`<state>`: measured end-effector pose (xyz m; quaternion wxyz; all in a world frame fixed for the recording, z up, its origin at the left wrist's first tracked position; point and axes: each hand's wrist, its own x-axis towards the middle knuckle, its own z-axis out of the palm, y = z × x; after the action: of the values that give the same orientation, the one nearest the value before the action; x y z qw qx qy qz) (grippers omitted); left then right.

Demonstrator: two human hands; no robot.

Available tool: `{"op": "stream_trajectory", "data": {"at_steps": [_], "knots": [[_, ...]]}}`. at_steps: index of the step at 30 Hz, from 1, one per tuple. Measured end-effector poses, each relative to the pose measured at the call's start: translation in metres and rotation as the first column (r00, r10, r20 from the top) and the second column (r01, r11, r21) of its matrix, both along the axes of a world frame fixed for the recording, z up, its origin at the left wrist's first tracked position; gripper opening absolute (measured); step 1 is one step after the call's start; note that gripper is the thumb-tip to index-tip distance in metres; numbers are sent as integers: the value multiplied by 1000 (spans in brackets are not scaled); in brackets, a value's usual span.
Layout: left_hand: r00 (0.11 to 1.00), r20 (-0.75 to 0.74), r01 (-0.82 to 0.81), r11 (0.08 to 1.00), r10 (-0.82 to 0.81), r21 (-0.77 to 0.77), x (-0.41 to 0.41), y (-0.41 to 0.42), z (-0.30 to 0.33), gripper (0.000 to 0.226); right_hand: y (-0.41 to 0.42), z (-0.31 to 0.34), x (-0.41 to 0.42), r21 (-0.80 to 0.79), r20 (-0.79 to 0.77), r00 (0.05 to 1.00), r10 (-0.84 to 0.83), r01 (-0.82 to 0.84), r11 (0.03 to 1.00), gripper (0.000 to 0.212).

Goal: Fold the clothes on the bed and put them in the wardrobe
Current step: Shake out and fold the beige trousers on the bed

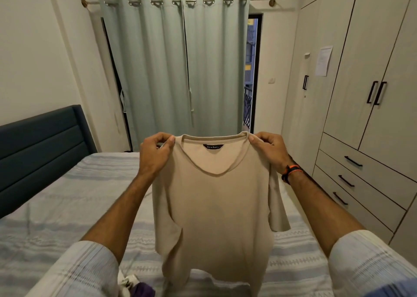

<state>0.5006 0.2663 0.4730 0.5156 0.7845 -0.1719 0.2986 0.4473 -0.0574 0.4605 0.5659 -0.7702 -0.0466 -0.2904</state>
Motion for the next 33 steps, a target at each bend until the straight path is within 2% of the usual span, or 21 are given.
{"op": "stream_trajectory", "data": {"at_steps": [4, 7, 10, 14, 16, 19, 22, 24, 26, 27, 28, 29, 31, 33], "knots": [[1000, 4, -5, 1000, 5, 13, 4, -2, 4, 19, 2, 5, 4, 9, 27, 1000, -1, 1, 1000, 24], [999, -45, 23, 985, -15, 169, 10, 3, -8, 27, 2, -1, 5, -72, -30, 999, -14, 12, 997, 24], [983, -177, 110, 942, -55, 317, 12, 12, -26, 27, 0, -13, -4, -212, -135, 990, -33, 4, 977, 26], [890, -435, 307, 887, -138, 345, 7, 22, -47, 18, -6, -34, -18, -224, -255, 966, 42, -101, 969, 32], [847, -504, 371, 866, -167, 336, 2, 26, -59, 20, -7, -47, -23, -209, -306, 947, 98, -167, 964, 38], [849, -461, 402, 883, -259, 244, -7, 27, -72, 19, -7, -54, -32, -151, -375, 905, 200, -272, 950, 33], [820, -432, 420, 907, -375, 10, -16, 28, -77, 18, -12, -57, -39, -5, -435, 838, 331, -369, 929, 27], [730, -495, 456, 875, -471, -161, -21, 27, -77, 19, -17, -59, -39, 141, -441, 778, 447, -432, 891, 31], [622, -575, 476, 840, -531, -260, -22, 26, -76, 30, -20, -61, -36, 258, -424, 748, 511, -440, 860, 32], [603, -610, 459, 849, -514, -262, -22, 25, -76, 32, -19, -64, -33, 290, -427, 756, 496, -406, 867, 37], [630, -633, 408, 885, -450, -223, -20, 23, -77, 30, -17, -67, -29, 278, -448, 777, 442, -349, 895, 41], [694, -638, 319, 937, -334, -144, -17, 20, -79, 28, -11, -72, -25, 202, -479, 815, 326, -259, 945, 41], [806, -590, 84, 996, -50, 30, -11, 11, -89, 32, 5, -82, -16, -59, -511, 859, 36, -77, 995, 39], [836, -542, -43, 995, 84, 88, -13, -4, -97, 33, 28, -92, -7, -220, -479, 865, -150, 47, 974, 51]]}}
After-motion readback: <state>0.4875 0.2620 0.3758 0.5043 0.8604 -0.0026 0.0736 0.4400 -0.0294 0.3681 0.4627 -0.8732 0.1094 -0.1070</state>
